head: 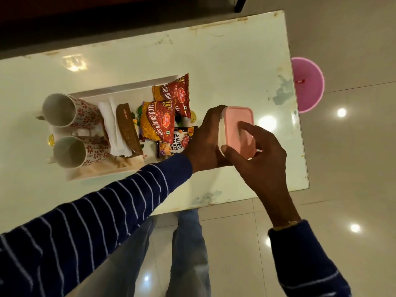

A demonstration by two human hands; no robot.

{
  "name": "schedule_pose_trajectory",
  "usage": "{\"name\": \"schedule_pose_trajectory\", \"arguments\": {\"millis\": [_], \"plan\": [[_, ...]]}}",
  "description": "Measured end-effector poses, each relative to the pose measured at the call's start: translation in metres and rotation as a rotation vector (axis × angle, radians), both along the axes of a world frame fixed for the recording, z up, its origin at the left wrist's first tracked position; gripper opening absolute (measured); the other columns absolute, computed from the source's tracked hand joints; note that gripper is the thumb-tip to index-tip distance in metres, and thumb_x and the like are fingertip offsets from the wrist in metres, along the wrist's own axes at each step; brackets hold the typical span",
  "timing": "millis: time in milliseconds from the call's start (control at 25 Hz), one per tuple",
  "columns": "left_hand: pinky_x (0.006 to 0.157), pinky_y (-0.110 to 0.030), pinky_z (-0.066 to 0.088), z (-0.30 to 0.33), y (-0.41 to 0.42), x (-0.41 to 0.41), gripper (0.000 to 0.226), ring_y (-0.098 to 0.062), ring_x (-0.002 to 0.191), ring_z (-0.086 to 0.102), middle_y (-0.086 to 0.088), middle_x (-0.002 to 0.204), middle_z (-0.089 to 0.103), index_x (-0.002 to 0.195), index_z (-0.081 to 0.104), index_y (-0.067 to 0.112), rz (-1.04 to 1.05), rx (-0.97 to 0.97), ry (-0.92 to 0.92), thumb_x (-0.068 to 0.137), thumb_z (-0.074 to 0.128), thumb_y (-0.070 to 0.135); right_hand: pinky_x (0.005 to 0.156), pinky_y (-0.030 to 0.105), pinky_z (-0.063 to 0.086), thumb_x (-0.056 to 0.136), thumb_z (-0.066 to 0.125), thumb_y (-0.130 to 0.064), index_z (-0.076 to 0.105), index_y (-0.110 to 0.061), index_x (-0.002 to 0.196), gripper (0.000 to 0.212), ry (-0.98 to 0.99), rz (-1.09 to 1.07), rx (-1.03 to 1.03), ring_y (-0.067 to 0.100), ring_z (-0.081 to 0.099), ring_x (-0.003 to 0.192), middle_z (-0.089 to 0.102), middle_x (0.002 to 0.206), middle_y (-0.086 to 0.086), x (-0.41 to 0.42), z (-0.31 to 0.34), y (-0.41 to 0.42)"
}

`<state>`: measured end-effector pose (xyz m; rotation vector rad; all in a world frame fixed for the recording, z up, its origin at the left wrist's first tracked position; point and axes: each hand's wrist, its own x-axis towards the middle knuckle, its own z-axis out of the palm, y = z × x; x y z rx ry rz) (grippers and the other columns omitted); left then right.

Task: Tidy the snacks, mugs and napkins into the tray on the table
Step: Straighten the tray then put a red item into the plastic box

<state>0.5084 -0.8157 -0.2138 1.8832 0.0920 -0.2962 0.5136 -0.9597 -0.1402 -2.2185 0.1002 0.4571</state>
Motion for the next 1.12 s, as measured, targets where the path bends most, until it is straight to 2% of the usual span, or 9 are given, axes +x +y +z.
{"name": "schedule_pose_trajectory", "arguments": {"millis": [160,240,280,400,560,760,920,1000,1120], "plan": [[0.103,-0.025,0.046,0.0,0.017,-0.013,0.113,-0.02,0.13,0.045,-0.012,0.142,0.039,0.14,0.029,0.002,0.0,-0.053,0.026,0.053,0.097,0.021,0.071,0.03,0.061,0.085,0.061,-0.027,0.069,-0.018,0.122,0.038,0.044,-0.057,0.249,0.018,0.069,0.093,0.072,0.114,0.003,-0.001,0.008,-0.008],[0.102,-0.023,0.047,0.004,0.026,-0.02,0.114,-0.015,0.129,0.046,-0.008,0.142,0.041,0.14,0.031,0.004,0.019,-0.063,0.017,0.051,0.098,0.023,0.064,0.038,0.055,0.088,0.046,-0.024,0.069,-0.008,0.091,0.028,0.066,-0.185,0.353,0.028,0.061,0.073,0.064,0.08,0.013,0.006,0.008,-0.017],[0.102,-0.025,0.048,0.006,0.031,-0.024,0.114,-0.014,0.128,0.047,-0.008,0.141,0.042,0.14,0.031,0.005,0.03,-0.056,0.002,0.05,0.098,0.024,0.063,0.041,0.054,0.09,0.043,-0.023,0.063,-0.007,0.081,0.028,0.086,-0.276,0.378,0.026,0.058,0.071,0.058,0.074,0.011,0.01,0.007,-0.022],[0.104,-0.031,0.047,0.012,0.039,-0.033,0.121,-0.018,0.127,0.048,-0.01,0.141,0.04,0.143,0.026,0.005,0.066,-0.013,-0.058,0.049,0.098,0.029,0.07,0.037,0.062,0.098,0.044,-0.017,0.068,-0.02,0.084,0.027,0.163,-0.439,0.396,0.014,0.065,0.086,0.066,0.087,-0.009,0.022,-0.007,-0.036],[0.108,-0.033,0.044,0.007,0.044,-0.037,0.123,-0.021,0.129,0.045,-0.012,0.145,0.036,0.146,0.021,0.01,0.075,0.011,-0.085,0.051,0.097,0.031,0.06,0.023,0.056,0.1,0.046,-0.013,0.067,-0.026,0.098,0.025,0.233,-0.477,0.311,0.018,0.066,0.091,0.066,0.108,0.001,0.042,-0.048,-0.053],[0.107,-0.014,0.037,-0.005,0.043,-0.04,0.117,-0.014,0.131,0.04,-0.005,0.147,0.034,0.145,0.022,0.019,0.104,0.016,-0.099,0.054,0.093,0.037,0.078,0.036,0.058,0.099,0.046,-0.013,0.061,-0.011,0.126,0.031,0.286,-0.49,0.174,0.031,0.063,0.11,0.062,0.126,0.012,0.064,-0.095,-0.067],[0.11,-0.021,0.038,-0.011,0.04,-0.044,0.116,-0.016,0.134,0.038,-0.007,0.149,0.031,0.146,0.022,0.012,0.125,0.007,-0.077,0.056,0.093,0.033,0.101,0.038,0.048,0.095,0.061,-0.027,0.053,-0.01,0.135,0.044,0.059,-0.468,-0.2,0.027,0.055,0.12,0.054,0.131,0.011,0.055,-0.103,-0.075],[0.11,-0.021,0.037,-0.012,0.038,-0.046,0.117,-0.012,0.135,0.036,-0.005,0.149,0.03,0.146,0.021,0.014,0.137,0.001,-0.086,0.056,0.093,0.033,0.092,0.032,0.048,0.091,0.065,-0.026,0.056,-0.013,0.125,0.037,-0.124,-0.338,-0.309,0.022,0.057,0.11,0.056,0.119,0.009,0.031,-0.103,-0.074],[0.112,-0.03,0.039,-0.012,0.034,-0.047,0.118,-0.014,0.136,0.036,-0.004,0.149,0.029,0.146,0.021,0.016,0.133,0.021,-0.09,0.055,0.094,0.035,0.077,0.03,0.048,0.091,0.065,-0.041,0.056,-0.021,0.115,0.032,-0.097,-0.171,-0.333,0.018,0.059,0.101,0.06,0.106,-0.002,-0.006,-0.109,-0.064]]}}
